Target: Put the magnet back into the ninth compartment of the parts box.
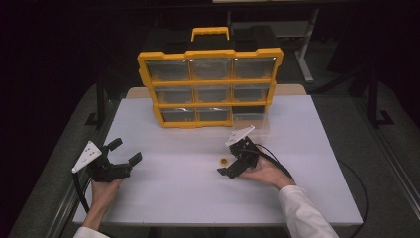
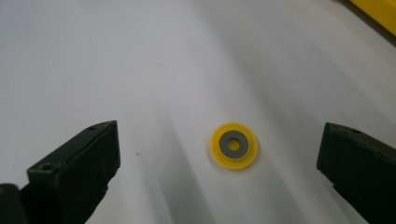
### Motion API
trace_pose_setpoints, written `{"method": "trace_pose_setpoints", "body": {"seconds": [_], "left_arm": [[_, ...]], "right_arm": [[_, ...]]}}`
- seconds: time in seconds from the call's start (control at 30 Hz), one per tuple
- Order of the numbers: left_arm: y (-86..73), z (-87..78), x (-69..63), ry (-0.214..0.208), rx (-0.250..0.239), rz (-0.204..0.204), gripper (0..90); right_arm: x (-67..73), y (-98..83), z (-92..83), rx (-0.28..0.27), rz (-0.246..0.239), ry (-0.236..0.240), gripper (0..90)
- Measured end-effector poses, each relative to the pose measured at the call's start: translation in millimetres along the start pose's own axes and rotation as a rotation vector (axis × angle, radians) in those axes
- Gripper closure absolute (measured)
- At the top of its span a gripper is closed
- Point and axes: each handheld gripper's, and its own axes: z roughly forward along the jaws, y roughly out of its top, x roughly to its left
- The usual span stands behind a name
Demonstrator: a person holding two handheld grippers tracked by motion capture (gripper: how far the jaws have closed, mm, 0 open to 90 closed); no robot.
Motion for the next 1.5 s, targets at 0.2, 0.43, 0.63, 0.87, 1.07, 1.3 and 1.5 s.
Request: {"method": "trace_pose_setpoints", "body": {"seconds": [0.2, 0.43, 0.63, 0.87, 1.07, 1.3, 1.5], "left_arm": [[-0.1, 0.0, -0.1, -0.001, 0.0, -0.001, 0.0], [-0.3, 0.2, -0.1, -0.001, 0.003, 0.0, 0.0], [-0.6, 0.1, 0.4, 0.0, 0.004, -0.002, 0.0], [-0.8, -0.2, 0.5, 0.0, 0.004, -0.003, 0.0], [-1.1, -0.1, 0.6, -0.001, 0.002, -0.006, 0.0], [-1.5, -0.7, 0.3, 0.001, 0.0, -0.007, 0.0], [-1.8, -0.7, 0.4, 0.001, 0.001, -0.008, 0.0]], "right_arm": [[-1.0, -0.6, 4.6, 0.026, 0.003, 0.001, 3.0], [-2.0, -0.8, 9.2, 0.05, 0.011, -0.006, 8.3], [-2.5, -0.5, 11.5, 0.064, 0.014, -0.022, 15.2], [-2.6, -0.2, 14.4, 0.075, 0.021, -0.041, 28.6], [-3.4, 0.4, 15.8, 0.074, 0.019, -0.044, 34.8], [-3.1, 0.6, 19.7, 0.09, 0.0, -0.056, 44.2], [-2.2, 1.1, 18.7, 0.086, 0.0, -0.066, 60.2]]}}
